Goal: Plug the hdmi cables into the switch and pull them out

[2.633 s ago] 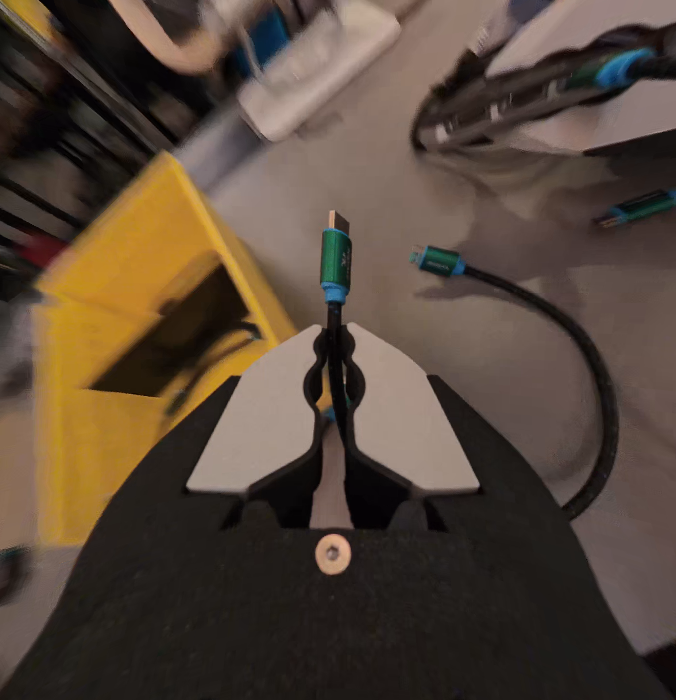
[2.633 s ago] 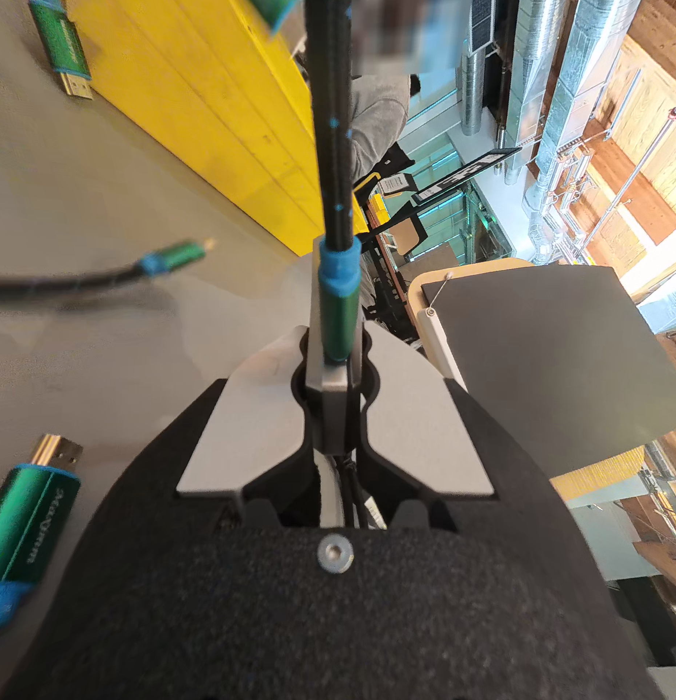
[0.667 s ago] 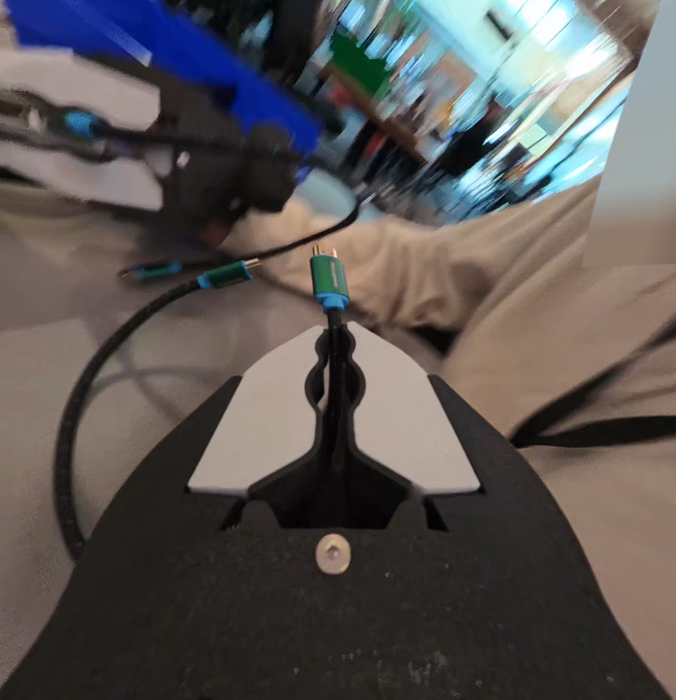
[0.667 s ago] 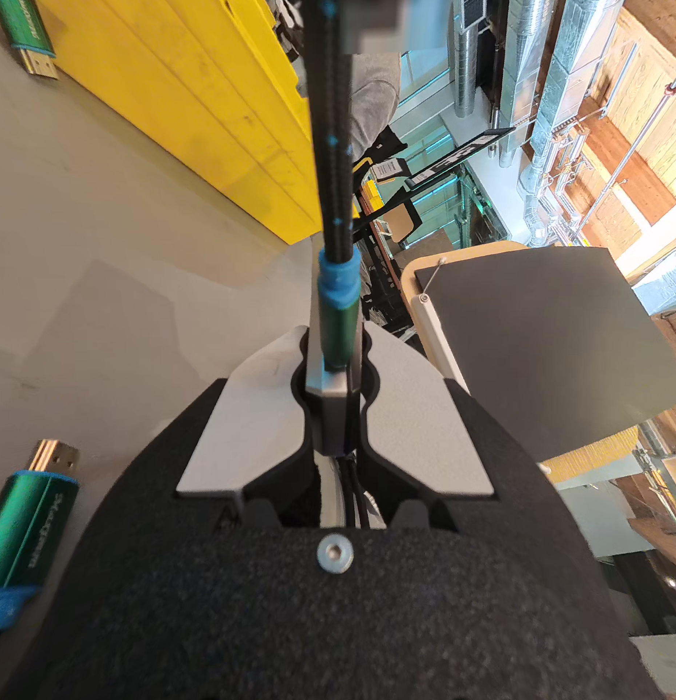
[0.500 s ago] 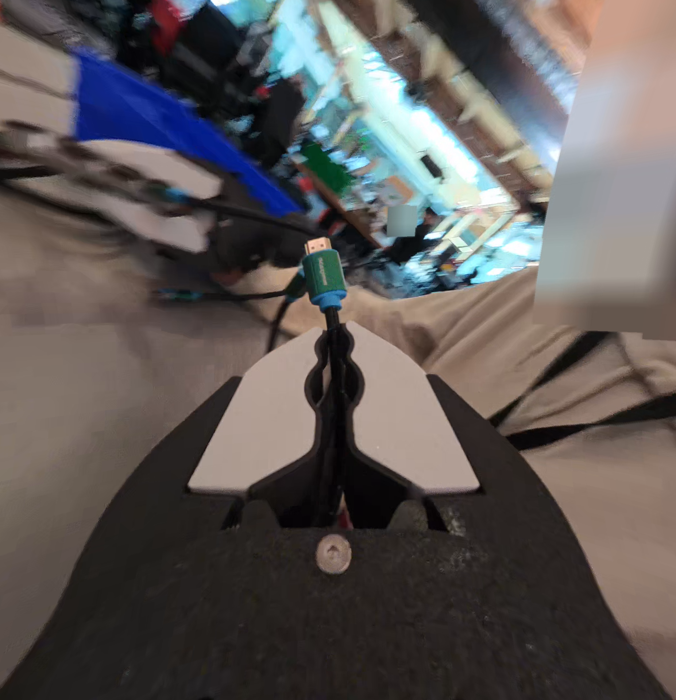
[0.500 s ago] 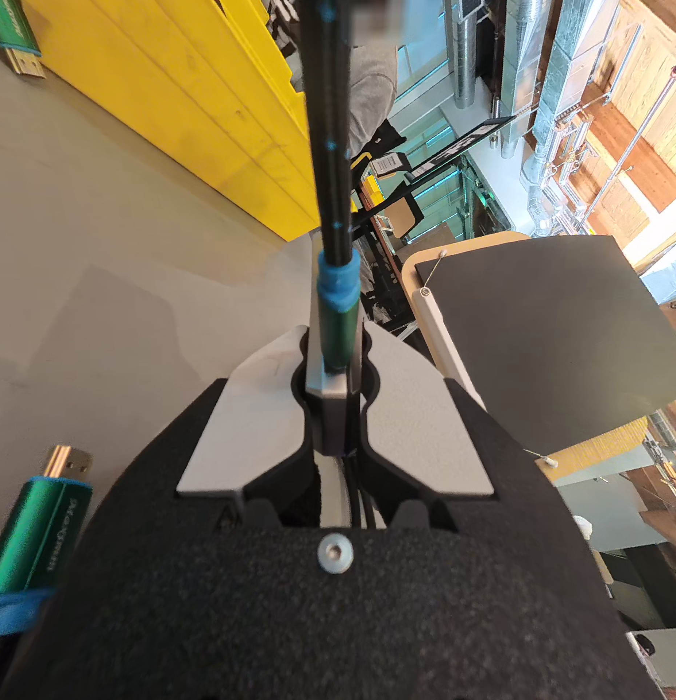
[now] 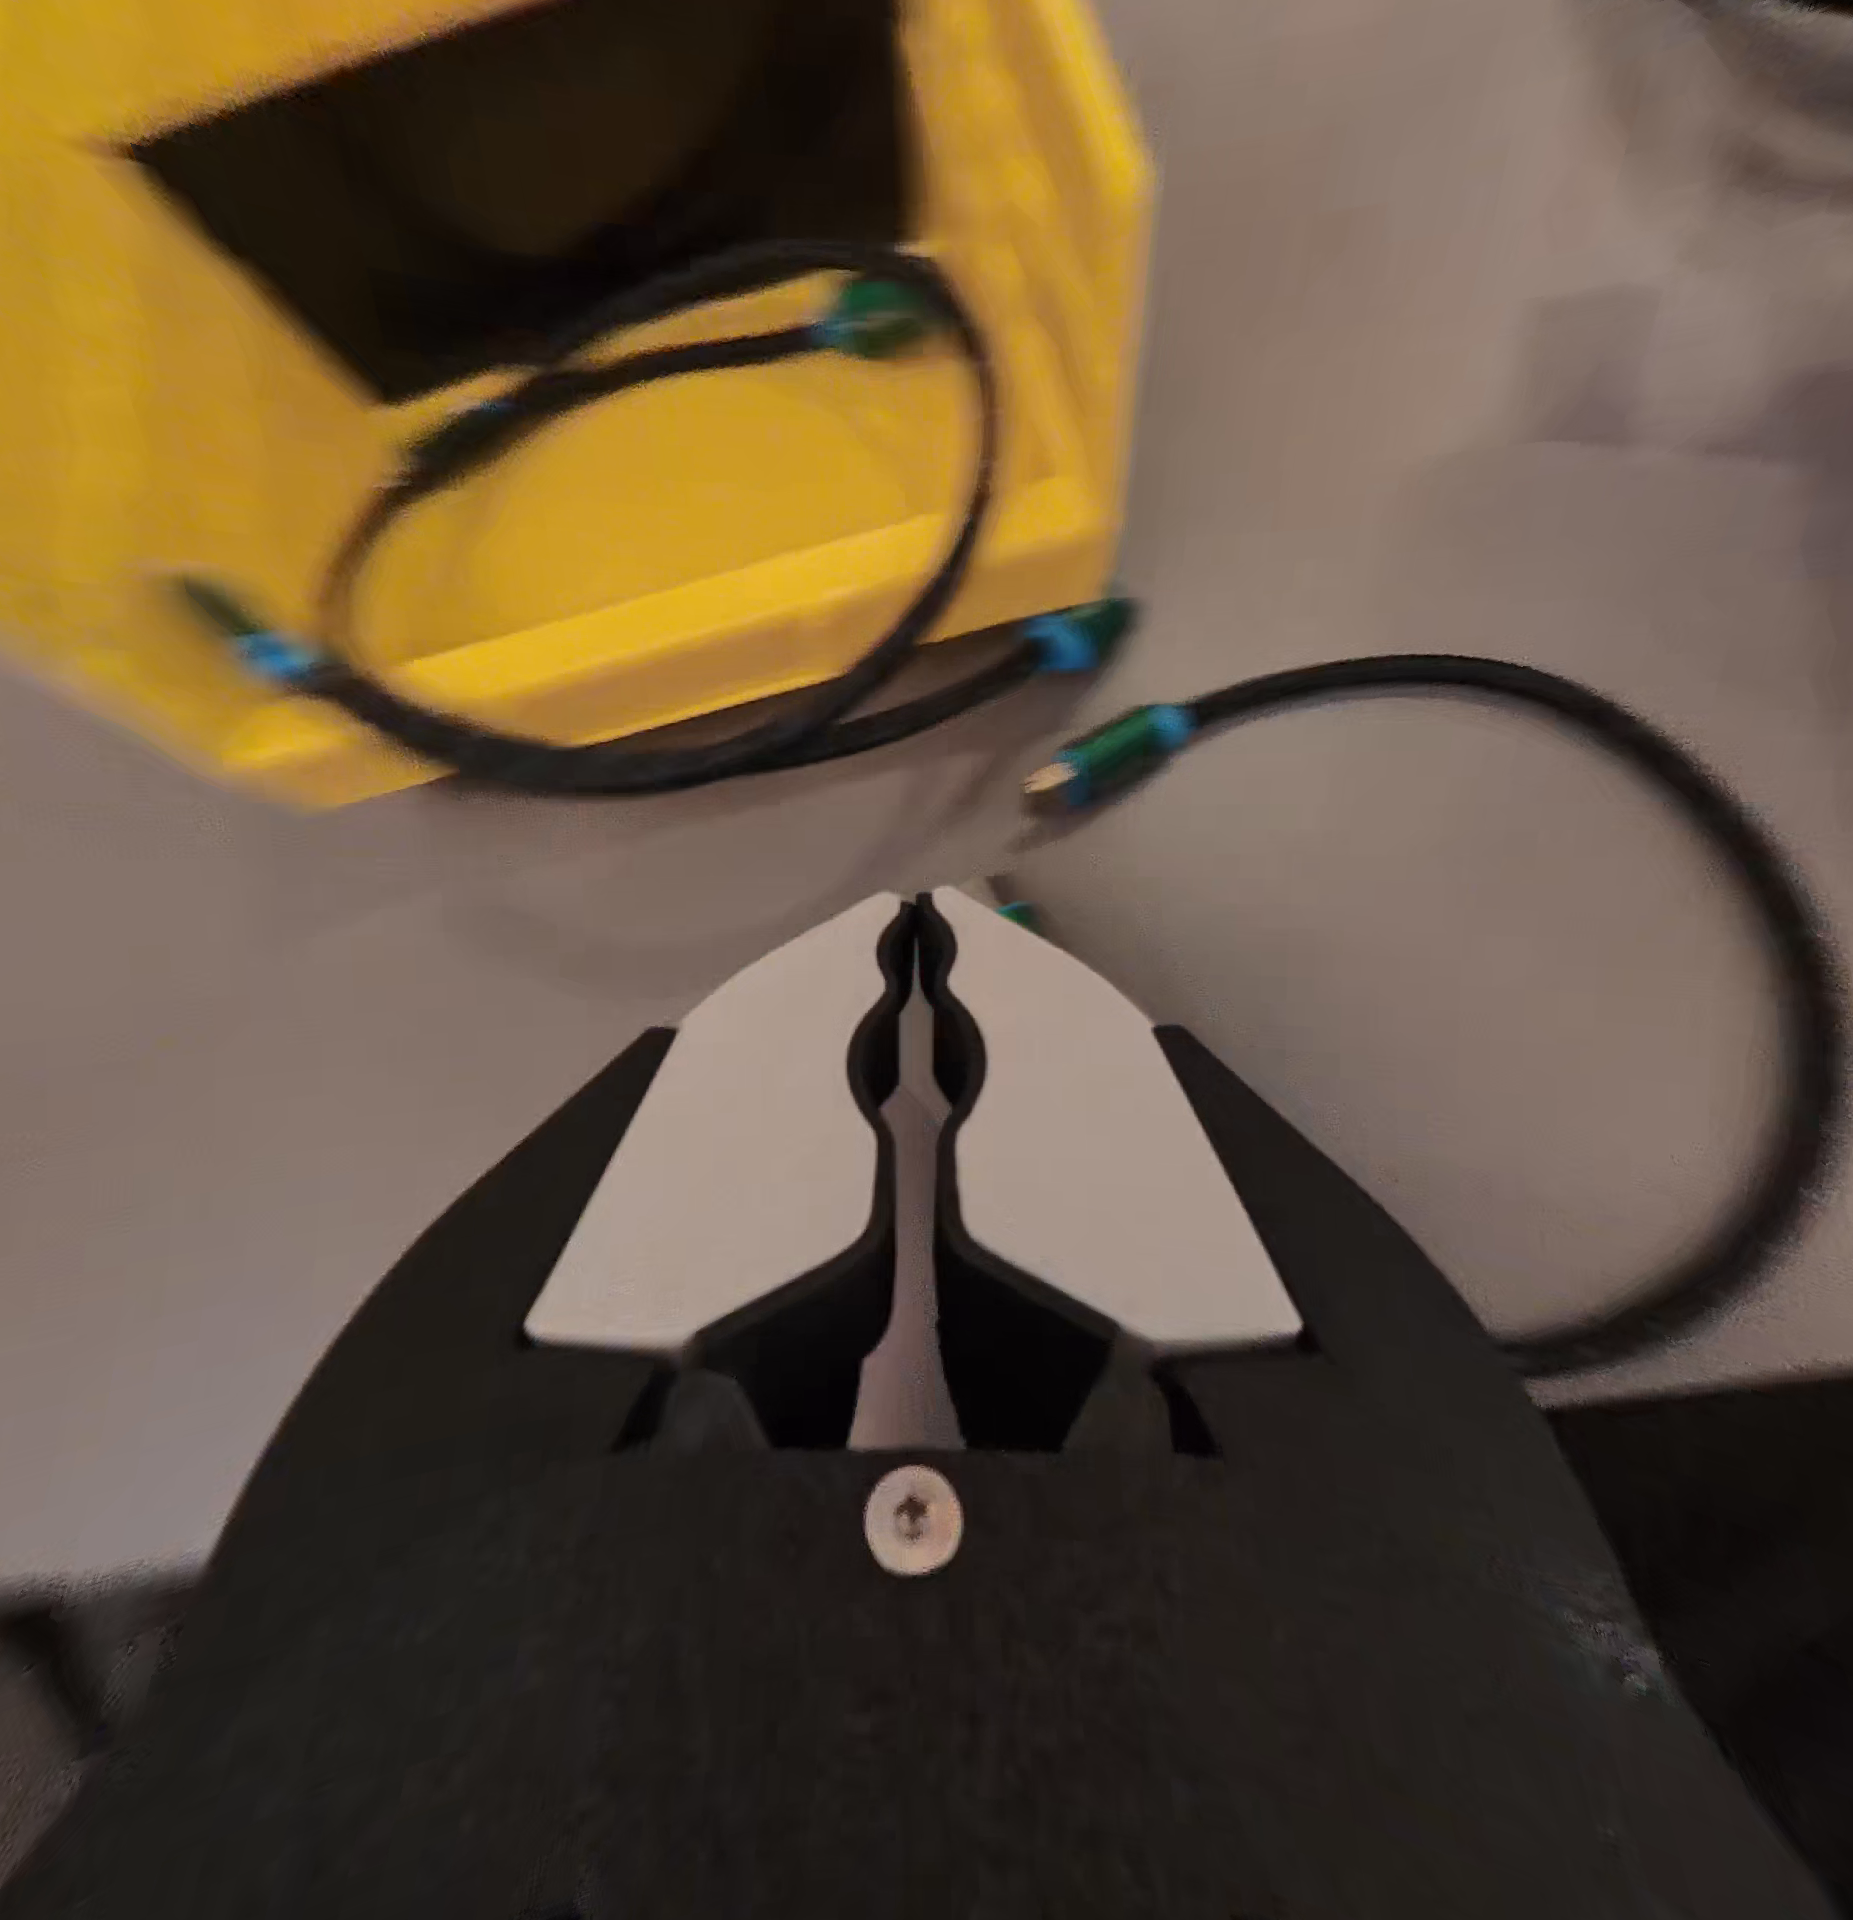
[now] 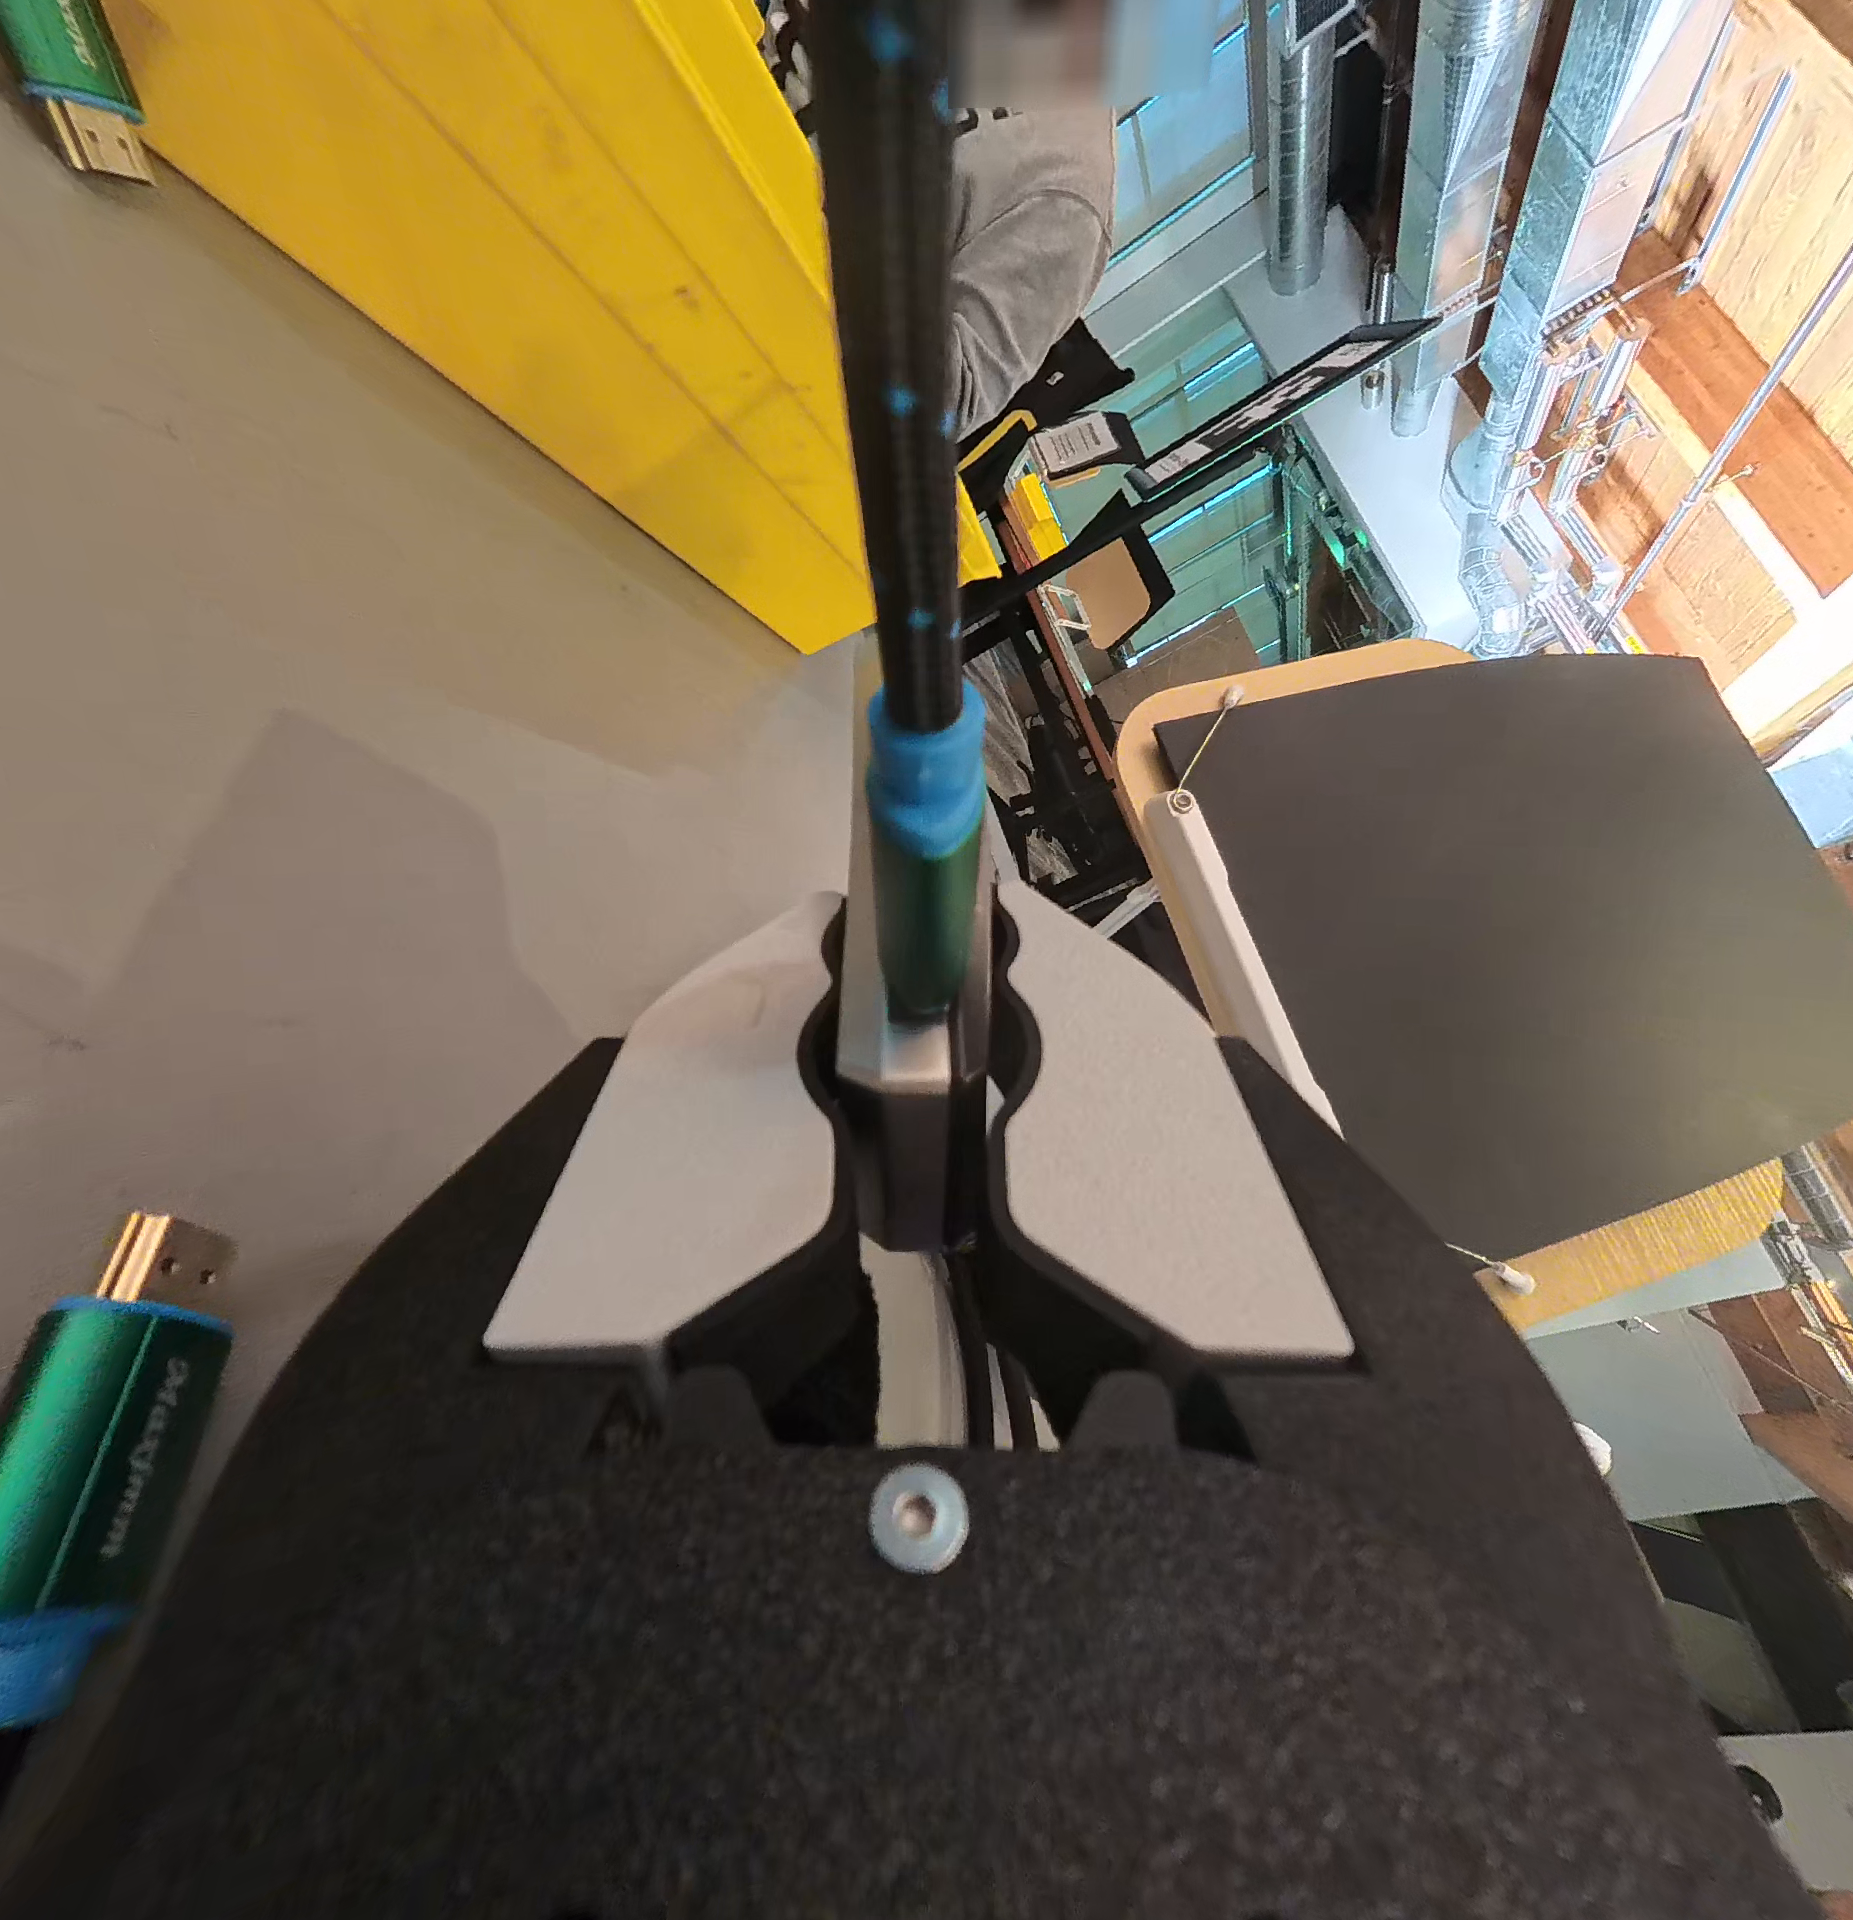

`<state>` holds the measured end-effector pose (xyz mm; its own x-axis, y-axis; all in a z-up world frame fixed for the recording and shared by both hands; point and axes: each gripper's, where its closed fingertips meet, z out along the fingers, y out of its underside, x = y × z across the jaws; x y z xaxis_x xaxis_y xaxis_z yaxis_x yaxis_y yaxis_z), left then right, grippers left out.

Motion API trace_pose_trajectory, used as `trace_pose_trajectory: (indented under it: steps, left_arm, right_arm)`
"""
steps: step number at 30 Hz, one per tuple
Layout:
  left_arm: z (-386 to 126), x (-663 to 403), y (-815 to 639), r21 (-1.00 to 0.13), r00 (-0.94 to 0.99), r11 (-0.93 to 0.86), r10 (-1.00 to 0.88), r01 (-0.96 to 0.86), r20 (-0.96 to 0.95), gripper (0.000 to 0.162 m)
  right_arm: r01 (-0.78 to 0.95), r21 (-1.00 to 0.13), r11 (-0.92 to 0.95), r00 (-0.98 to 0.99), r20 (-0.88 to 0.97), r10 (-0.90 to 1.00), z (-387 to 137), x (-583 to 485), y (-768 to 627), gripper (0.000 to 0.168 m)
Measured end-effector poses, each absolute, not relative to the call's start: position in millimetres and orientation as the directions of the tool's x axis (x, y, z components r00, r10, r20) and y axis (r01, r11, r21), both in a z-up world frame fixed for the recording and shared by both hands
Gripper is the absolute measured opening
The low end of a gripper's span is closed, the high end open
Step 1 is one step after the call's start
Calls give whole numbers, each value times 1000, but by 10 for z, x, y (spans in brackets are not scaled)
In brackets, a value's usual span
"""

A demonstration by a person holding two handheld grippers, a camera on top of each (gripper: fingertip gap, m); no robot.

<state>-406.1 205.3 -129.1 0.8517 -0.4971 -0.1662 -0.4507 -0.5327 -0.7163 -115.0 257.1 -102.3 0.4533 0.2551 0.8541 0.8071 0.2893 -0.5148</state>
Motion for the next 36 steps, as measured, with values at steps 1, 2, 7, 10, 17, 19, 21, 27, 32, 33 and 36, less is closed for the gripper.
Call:
trace_pose_trajectory:
  steps: [1, 2, 7, 10, 17, 19, 21, 27, 32, 33, 36]
  left_arm:
    - [-1221, -4186, 2014, -725, 889, -548, -413, -417, -199, 1]
    - [-1198, -4231, 1945, -730, 916, -574, -357, -371, -184, 13]
    - [-1506, -3907, 1738, -687, 927, -641, -351, -342, -133, 41]
    - [-1817, -3966, 1715, -575, 902, -696, -318, -431, -291, 41]
    - [-1923, -3837, 1784, -631, 915, -672, -362, -389, -178, 8]
    - [-1925, -3758, 1750, -620, 898, -679, -430, -392, -97, 7]
    - [-1913, -3621, 1700, -618, 872, -703, -487, -352, 56, 6]
    - [-1565, -3201, 1546, -610, 663, -759, -579, -227, 474, 5]
    - [-1161, -2892, 1566, -605, 473, -737, -666, -301, 577, 5]
    - [-1085, -2803, 1555, -604, 436, -725, -685, -330, 584, 5]
    - [-890, -2483, 1468, -590, 316, -693, -718, -415, 620, 5]
  right_arm:
    - [807, -516, 288, 454, 853, 256, -1025, -1151, 2571, 23]
    - [807, -516, 288, 455, 853, 256, -1027, -1155, 2574, 23]
    - [814, -505, 288, 444, 860, 252, -1043, -1169, 2576, 23]
    - [815, -504, 286, 445, 860, 247, -1035, -1156, 2565, 23]
    - [820, -498, 282, 435, 863, 257, -1064, -1173, 2574, 23]
    - [825, -488, 285, 427, 868, 254, -1065, -1184, 2565, 23]
    - [825, -488, 285, 426, 868, 253, -1064, -1186, 2564, 23]
    - [810, -508, 293, 449, 859, 247, -1015, -1172, 2556, 23]
    - [793, -495, 354, 461, 869, 181, -841, -1197, 2467, 23]
    - [795, -479, 373, 455, 877, 156, -793, -1212, 2433, 23]
    - [800, -435, 413, 427, 897, 116, -723, -1289, 2347, 23]
